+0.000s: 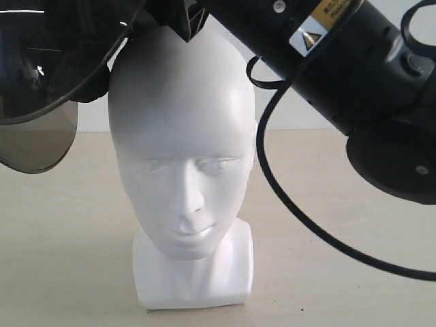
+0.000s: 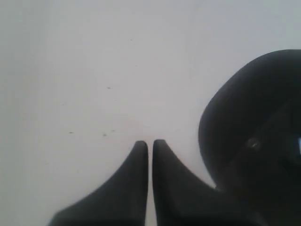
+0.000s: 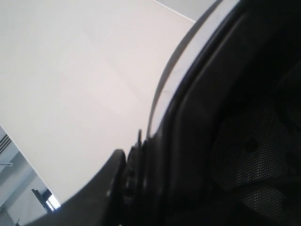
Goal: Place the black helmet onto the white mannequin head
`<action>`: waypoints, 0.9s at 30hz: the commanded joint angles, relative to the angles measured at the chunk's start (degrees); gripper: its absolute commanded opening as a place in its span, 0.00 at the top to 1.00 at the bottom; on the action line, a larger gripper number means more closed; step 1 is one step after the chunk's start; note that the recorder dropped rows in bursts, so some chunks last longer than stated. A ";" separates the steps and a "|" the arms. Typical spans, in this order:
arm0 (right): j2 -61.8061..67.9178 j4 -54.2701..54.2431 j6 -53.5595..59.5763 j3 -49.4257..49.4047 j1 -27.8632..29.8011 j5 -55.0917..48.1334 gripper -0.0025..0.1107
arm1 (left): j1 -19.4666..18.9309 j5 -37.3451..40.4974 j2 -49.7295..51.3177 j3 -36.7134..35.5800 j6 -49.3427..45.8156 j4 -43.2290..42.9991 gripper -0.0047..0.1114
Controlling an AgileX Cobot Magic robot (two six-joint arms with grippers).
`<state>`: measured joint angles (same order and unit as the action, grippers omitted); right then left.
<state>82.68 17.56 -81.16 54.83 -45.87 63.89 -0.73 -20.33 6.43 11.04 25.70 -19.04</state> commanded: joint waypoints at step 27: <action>-9.41 -2.26 5.52 -16.42 6.02 1.68 0.98 | 0.08 -34.39 58.78 48.31 55.88 -63.42 0.92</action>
<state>74.05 17.43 -79.56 39.74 -40.64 68.74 -1.03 -51.72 64.12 58.57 79.34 -76.20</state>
